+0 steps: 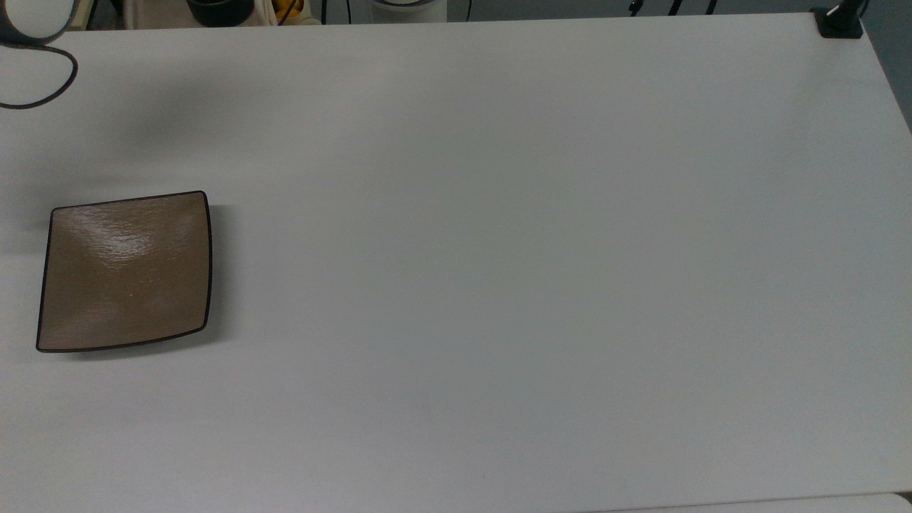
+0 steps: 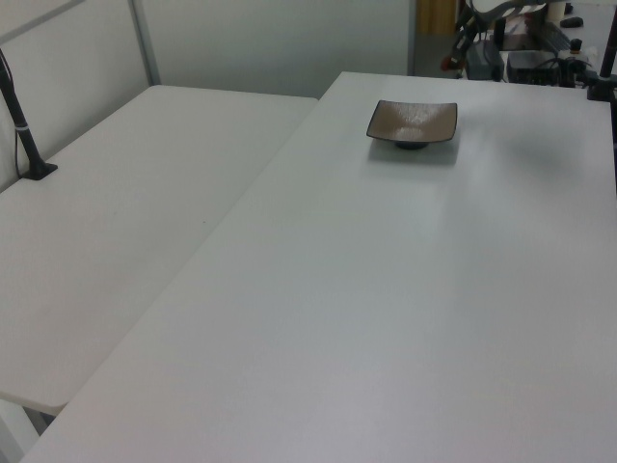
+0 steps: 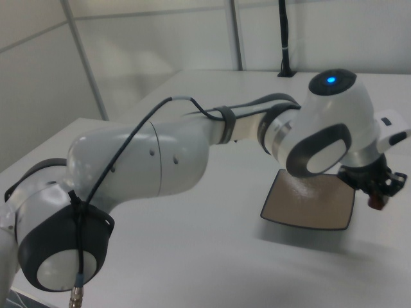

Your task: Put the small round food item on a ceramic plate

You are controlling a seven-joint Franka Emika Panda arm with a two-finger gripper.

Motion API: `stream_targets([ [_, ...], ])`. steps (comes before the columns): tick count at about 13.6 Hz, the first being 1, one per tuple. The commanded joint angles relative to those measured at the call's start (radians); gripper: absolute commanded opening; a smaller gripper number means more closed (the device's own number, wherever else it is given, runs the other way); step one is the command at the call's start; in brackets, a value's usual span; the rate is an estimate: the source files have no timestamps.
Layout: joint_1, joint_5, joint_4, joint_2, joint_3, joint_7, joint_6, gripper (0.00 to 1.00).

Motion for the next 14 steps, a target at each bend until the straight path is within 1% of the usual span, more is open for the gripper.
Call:
stream_targets([
  [1,0.061,0.110,-0.166,-0.119,-0.003,0.018,-0.029,0.19],
  [3,0.131,0.097,-0.192,-0.110,-0.003,0.134,-0.015,0.19],
  [4,0.147,0.093,-0.204,-0.107,-0.003,0.163,-0.012,0.20],
  [6,0.179,0.084,-0.220,-0.101,-0.003,0.197,-0.006,0.20],
  [7,0.203,0.083,-0.227,-0.093,-0.003,0.210,0.034,0.20],
  [8,0.210,0.081,-0.241,-0.090,-0.003,0.222,0.058,0.21],
  [9,0.217,0.074,-0.255,-0.079,-0.003,0.225,0.087,0.27],
  [10,0.222,0.054,-0.255,-0.059,-0.003,0.233,0.117,0.31],
  [11,0.225,0.038,-0.255,-0.046,-0.003,0.242,0.134,0.39],
  [12,0.225,0.032,-0.255,-0.039,-0.003,0.242,0.138,0.55],
  [13,0.225,0.032,-0.253,-0.038,-0.003,0.242,0.141,0.74],
  [14,0.225,0.030,-0.253,-0.038,-0.003,0.242,0.146,0.81],
])
